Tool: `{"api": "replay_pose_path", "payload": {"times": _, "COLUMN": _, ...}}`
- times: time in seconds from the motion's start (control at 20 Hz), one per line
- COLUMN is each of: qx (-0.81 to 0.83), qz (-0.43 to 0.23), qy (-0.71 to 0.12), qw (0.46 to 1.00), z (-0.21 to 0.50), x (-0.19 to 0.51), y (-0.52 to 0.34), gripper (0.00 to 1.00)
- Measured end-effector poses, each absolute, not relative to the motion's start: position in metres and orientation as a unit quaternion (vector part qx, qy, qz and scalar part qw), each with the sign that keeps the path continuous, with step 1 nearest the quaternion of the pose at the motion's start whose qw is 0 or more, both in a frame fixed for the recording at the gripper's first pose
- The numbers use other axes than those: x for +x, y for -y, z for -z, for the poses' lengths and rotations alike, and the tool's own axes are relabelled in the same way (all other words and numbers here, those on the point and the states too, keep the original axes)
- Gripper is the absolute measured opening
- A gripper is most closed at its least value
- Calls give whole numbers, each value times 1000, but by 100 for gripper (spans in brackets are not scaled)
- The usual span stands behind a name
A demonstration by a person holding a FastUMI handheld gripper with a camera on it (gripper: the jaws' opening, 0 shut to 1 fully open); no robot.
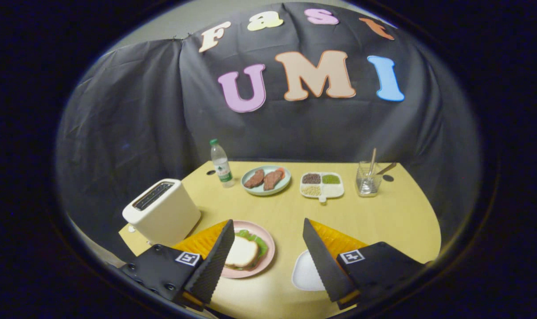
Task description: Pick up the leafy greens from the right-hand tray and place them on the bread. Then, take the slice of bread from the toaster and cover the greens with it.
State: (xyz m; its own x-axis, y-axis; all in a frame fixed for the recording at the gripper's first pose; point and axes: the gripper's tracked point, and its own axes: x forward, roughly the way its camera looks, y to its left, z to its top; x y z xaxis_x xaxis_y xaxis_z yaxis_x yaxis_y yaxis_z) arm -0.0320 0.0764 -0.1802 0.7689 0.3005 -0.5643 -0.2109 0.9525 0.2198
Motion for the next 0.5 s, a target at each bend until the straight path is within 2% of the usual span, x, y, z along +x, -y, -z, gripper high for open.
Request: {"api": "replay_pose_path", "payload": {"times": 0.5, "qx": 20, "qz": -100, "qy": -141, "qw": 985, "z": 76, "x": 16, "y": 7, "gripper": 97}}
